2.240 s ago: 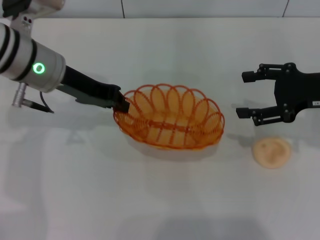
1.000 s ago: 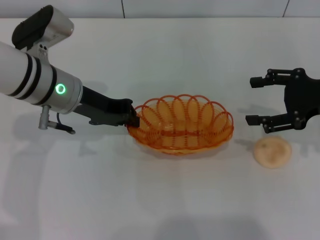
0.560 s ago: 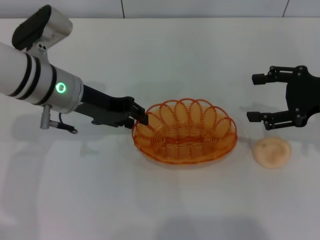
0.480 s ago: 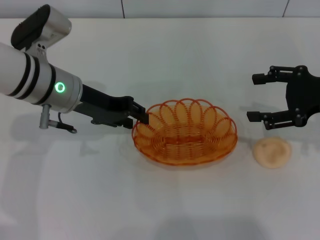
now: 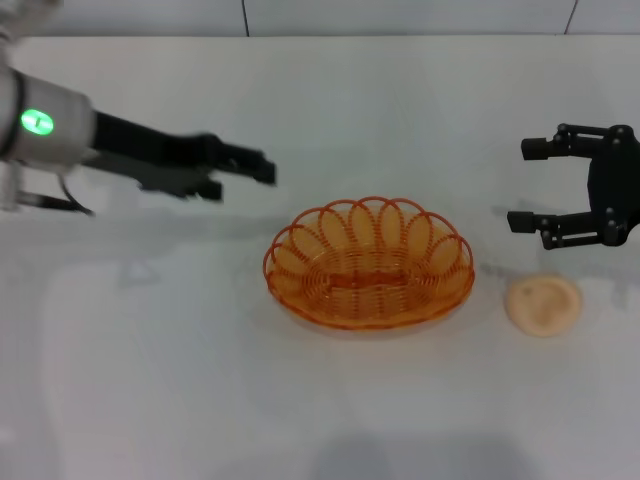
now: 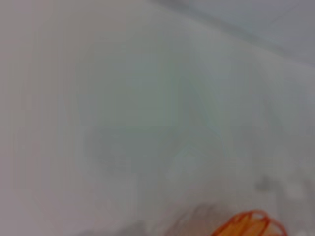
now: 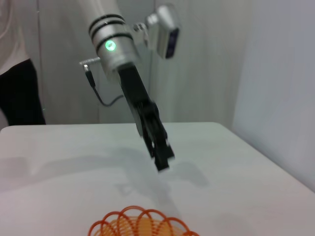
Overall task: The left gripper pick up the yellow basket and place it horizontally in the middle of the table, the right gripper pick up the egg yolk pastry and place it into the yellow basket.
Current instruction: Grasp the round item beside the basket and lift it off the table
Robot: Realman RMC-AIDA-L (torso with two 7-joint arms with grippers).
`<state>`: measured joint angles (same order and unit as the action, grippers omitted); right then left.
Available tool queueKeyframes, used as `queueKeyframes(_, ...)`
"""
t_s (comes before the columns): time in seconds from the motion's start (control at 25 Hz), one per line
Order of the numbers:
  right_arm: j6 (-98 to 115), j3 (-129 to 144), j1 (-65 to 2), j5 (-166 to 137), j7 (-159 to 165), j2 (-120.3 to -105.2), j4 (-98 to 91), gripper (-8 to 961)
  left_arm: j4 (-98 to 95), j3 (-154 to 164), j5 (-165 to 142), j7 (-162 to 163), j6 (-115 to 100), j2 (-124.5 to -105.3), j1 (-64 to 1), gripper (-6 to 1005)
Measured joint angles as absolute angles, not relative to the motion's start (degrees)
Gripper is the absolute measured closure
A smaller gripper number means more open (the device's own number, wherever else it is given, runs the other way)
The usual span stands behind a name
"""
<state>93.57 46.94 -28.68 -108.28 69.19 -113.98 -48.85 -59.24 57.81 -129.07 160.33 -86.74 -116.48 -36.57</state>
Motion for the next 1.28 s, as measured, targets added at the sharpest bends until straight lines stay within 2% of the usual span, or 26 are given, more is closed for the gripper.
queueKeyframes(0.12, 93.59, 46.26, -28.49, -108.28, 70.04, -114.16, -48.85, 112, -58.64, 51.67, -124.82, 150.87, -88.90, -115.18, -36.37, 183)
queueKeyframes(0.32, 93.30, 46.18, -28.23, -108.13, 71.07, -114.47, -48.99, 112, -54.37, 44.04, -116.90, 129.29, -93.11, -112.37, -35.24, 105)
queueKeyframes(0.48, 93.24, 46.16, -28.05, -107.14, 71.69, -114.69, -49.19, 112, -50.84, 43.90, -116.61, 115.99, -96.45, -109.55, -35.28, 105)
queueKeyframes(0.8, 93.43, 46.41, -28.50, -106.97, 74.26, -114.90, -49.74, 111, -52.04, 44.49, -124.17, 98.70, -104.87, -107.11, -35.63, 106)
queueKeyframes(1.0, 93.56, 46.74, -28.63, -107.09, 75.99, -114.96, -49.75, 111, -53.13, 43.96, -124.70, 88.07, -107.45, -106.83, -33.90, 106)
queueKeyframes(1.28, 95.93, 46.76, -28.31, -107.51, 77.88, -114.61, -50.77, 112, -52.40, 43.80, -122.46, 74.75, -108.92, -109.21, -29.02, 105)
